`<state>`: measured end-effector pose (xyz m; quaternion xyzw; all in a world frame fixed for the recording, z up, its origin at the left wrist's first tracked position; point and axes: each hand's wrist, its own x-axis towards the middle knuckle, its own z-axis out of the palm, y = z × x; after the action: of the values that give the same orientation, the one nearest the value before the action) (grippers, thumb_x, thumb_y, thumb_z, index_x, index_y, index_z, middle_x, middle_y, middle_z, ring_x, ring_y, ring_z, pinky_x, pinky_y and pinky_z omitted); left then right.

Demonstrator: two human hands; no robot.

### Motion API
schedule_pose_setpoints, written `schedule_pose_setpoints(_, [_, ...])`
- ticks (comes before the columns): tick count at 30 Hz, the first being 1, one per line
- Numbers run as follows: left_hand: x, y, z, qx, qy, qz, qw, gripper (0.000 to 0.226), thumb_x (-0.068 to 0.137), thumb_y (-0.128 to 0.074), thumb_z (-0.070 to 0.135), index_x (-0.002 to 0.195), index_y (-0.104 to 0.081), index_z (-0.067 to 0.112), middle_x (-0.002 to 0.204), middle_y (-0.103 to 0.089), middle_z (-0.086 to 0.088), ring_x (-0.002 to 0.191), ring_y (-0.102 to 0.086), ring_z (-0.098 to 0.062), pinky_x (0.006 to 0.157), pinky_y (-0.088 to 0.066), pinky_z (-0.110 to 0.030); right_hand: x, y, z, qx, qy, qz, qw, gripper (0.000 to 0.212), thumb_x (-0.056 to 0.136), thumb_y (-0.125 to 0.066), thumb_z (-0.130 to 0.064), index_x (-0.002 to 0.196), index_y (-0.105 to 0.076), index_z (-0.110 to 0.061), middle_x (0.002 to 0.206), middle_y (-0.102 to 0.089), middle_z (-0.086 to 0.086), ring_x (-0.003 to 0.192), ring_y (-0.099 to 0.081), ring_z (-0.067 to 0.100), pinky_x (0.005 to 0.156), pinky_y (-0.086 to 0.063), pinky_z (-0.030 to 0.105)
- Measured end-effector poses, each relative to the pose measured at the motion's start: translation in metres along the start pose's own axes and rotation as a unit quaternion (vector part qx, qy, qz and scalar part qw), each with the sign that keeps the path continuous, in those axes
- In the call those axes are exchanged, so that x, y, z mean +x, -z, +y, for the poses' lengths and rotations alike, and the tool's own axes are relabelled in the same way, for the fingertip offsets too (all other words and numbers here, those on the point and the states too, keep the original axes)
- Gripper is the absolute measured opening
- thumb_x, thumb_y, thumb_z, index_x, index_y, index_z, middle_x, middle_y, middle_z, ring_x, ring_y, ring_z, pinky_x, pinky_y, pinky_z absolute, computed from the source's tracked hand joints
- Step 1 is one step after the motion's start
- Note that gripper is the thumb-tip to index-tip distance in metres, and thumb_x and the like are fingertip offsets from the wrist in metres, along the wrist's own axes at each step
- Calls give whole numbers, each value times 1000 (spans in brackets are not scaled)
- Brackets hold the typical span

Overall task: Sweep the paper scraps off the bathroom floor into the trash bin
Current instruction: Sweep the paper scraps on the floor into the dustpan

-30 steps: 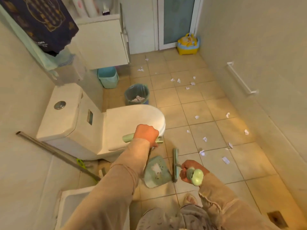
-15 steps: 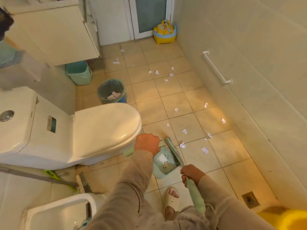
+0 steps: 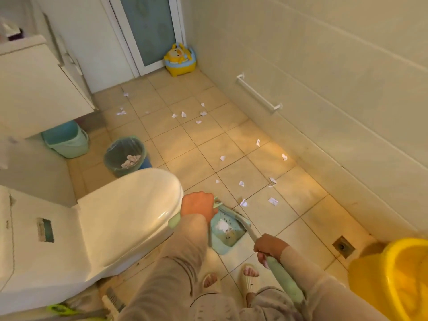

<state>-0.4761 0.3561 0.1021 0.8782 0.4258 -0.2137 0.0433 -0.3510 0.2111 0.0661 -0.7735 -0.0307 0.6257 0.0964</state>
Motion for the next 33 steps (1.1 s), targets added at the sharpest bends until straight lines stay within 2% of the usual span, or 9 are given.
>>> schedule_pose_setpoints(8, [18, 15, -3, 6, -27, 5, 1000, 37, 88, -53, 47, 106, -63, 16, 108, -68, -4, 101, -63, -24, 68, -36, -26, -12, 20, -7, -69, 48, 51, 995, 33, 88, -38, 4, 57, -39, -6, 21, -38, 1, 21, -37, 11, 32, -30, 14])
schedule_pose_setpoints(12, [24, 15, -2, 17, -32, 1, 999, 36, 88, -53, 46, 107, -63, 16, 110, -68, -5, 103, -63, -25, 76, -44, -27, -13, 38, -11, -84, 83, 103, 988, 29, 89, -41, 2, 61, -39, -6, 46, -45, 5, 19, -40, 9, 30, -33, 17])
schedule_pose_setpoints(15, [27, 13, 0, 30, -35, 5, 999, 37, 89, -51, 46, 106, -65, 16, 110, -68, -5, 102, -63, -24, 75, -44, -26, -7, 49, -16, -81, 88, 115, 986, 27, 89, -39, 5, 63, -39, -5, 55, -44, 8, 41, -43, 17, 42, -34, 23])
schedule_pose_setpoints(17, [26, 10, 1, 40, -36, 12, 998, 40, 90, -48, 48, 103, -65, 15, 106, -69, -5, 99, -65, -25, 72, -43, -26, 3, 54, -18, -67, 81, 119, 987, 30, 89, -38, 6, 61, -38, -4, 48, -47, 10, 43, -40, 17, 44, -33, 23])
schedule_pose_setpoints(20, [22, 1, 3, 54, -38, 18, 998, 39, 92, -45, 47, 101, -66, 16, 101, -70, -5, 95, -66, -25, 66, -39, -26, 19, 54, -20, -77, 85, 140, 984, 36, 92, -41, 1, 58, -36, -10, 16, -41, -4, 22, -46, 7, 30, -36, 14])
schedule_pose_setpoints(22, [17, -3, 5, 60, -39, 18, 997, 36, 93, -45, 45, 101, -65, 16, 100, -70, -5, 93, -66, -25, 64, -35, -26, 26, 47, -17, -93, 85, 138, 982, 39, 92, -43, -1, 56, -34, -13, 16, -41, -5, 20, -47, 1, 22, -31, 8])
schedule_pose_setpoints(25, [17, -3, 6, 64, -40, 20, 997, 35, 93, -45, 45, 99, -65, 16, 98, -70, -5, 91, -66, -25, 64, -35, -27, 33, 31, -2, -128, 79, 102, 983, 39, 91, -44, 0, 56, -34, -14, 51, -47, 4, 33, -51, 6, 21, -29, 6])
schedule_pose_setpoints(29, [26, 5, 9, 67, -28, 29, 997, 38, 91, -47, 48, 98, -66, 16, 98, -70, -4, 91, -65, -24, 64, -35, -27, 24, 14, 21, -209, 60, 39, 975, 37, 88, -46, 0, 55, -36, -14, 15, -42, -6, 28, -51, 3, 21, -30, 5])
schedule_pose_setpoints(33, [34, 8, 13, 64, -18, 27, 997, 35, 89, -51, 46, 99, -67, 17, 102, -70, -4, 95, -65, -23, 66, -37, -26, 9, 40, 22, -222, 42, 4, 974, 34, 85, -47, -1, 53, -40, -12, 25, -47, -2, 40, -45, 7, 26, -36, 12])
